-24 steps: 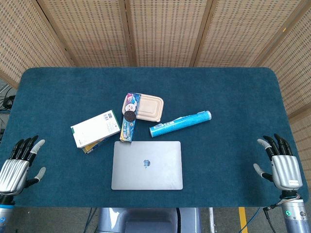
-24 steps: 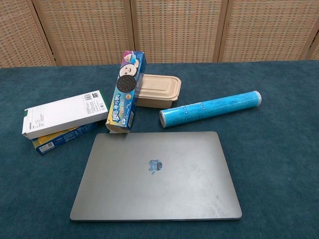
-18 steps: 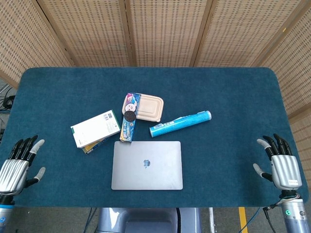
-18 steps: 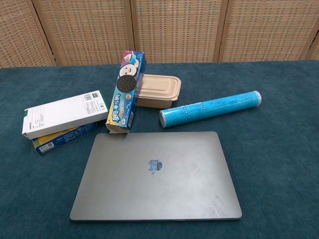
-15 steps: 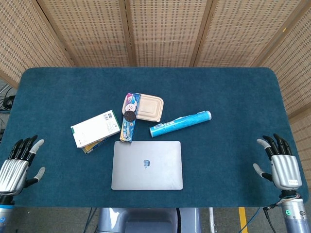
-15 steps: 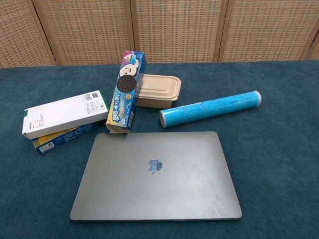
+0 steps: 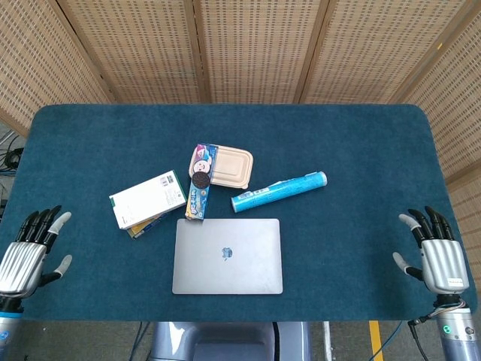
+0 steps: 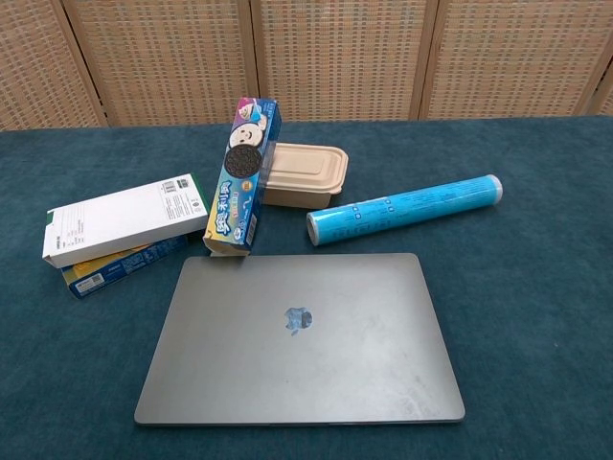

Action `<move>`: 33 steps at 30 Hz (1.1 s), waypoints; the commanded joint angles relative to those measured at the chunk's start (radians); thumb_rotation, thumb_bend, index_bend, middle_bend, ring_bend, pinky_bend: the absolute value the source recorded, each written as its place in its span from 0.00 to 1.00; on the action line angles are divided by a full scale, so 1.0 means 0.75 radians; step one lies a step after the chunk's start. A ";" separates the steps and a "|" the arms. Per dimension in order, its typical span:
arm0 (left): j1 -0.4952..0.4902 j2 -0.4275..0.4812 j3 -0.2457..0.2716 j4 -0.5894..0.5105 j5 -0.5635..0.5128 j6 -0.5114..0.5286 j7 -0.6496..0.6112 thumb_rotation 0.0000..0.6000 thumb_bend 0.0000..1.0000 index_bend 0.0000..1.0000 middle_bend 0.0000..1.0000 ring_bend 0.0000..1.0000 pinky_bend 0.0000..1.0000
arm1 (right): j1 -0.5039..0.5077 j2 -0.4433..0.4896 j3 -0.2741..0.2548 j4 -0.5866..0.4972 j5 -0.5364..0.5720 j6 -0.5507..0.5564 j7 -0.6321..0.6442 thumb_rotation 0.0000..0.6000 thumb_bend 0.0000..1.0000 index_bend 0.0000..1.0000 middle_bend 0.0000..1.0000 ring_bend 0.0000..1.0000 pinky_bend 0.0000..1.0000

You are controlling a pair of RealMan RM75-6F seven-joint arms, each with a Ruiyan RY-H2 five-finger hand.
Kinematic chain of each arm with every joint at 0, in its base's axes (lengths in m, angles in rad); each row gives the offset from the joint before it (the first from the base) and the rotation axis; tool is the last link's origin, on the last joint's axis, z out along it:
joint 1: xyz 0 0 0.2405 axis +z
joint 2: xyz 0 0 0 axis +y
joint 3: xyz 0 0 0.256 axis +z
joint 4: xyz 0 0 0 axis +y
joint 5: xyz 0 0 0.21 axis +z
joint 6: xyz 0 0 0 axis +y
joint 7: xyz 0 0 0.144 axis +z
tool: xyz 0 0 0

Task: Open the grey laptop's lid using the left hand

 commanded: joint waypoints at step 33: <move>-0.694 -0.271 -0.144 -0.105 0.058 -0.749 0.194 1.00 0.08 0.05 0.00 0.00 0.00 | 0.005 -0.009 -0.010 -0.030 -0.003 -0.020 -0.054 1.00 0.26 0.23 0.17 0.02 0.11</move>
